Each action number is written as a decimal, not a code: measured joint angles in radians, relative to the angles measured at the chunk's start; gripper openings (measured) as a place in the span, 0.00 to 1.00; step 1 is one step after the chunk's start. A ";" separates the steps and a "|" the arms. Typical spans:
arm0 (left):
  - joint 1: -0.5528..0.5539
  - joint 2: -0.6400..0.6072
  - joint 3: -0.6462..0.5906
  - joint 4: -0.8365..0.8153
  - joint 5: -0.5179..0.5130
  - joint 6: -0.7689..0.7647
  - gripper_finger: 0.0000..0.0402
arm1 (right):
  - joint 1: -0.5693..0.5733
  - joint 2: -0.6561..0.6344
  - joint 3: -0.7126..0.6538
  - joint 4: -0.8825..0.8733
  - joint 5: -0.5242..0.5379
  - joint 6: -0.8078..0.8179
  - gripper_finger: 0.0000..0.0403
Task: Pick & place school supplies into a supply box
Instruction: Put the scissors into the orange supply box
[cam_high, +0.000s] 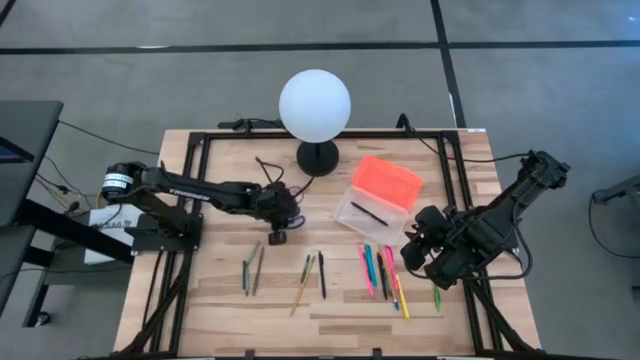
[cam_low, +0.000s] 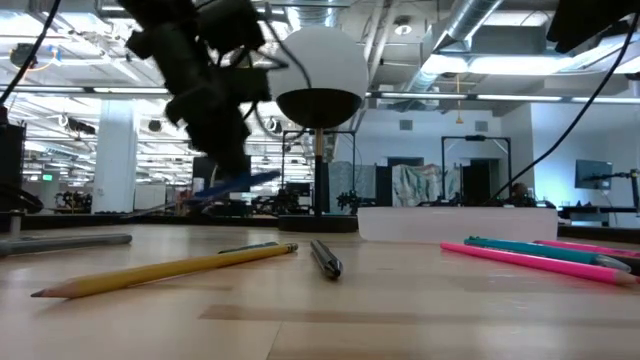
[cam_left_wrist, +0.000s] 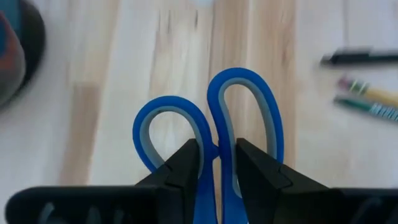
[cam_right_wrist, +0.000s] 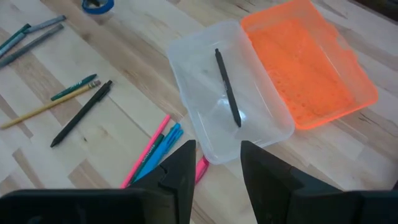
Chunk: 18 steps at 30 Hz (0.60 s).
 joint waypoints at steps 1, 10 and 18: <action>0.000 0.000 0.019 0.003 0.000 0.014 0.21 | 0.000 0.000 0.000 0.000 0.000 0.000 0.29; 0.000 0.000 0.153 0.176 -0.010 0.138 0.21 | 0.000 0.000 0.000 0.000 0.003 -0.001 0.29; 0.012 0.166 0.320 0.221 0.044 0.144 0.21 | 0.000 0.000 0.000 0.004 0.012 -0.024 0.29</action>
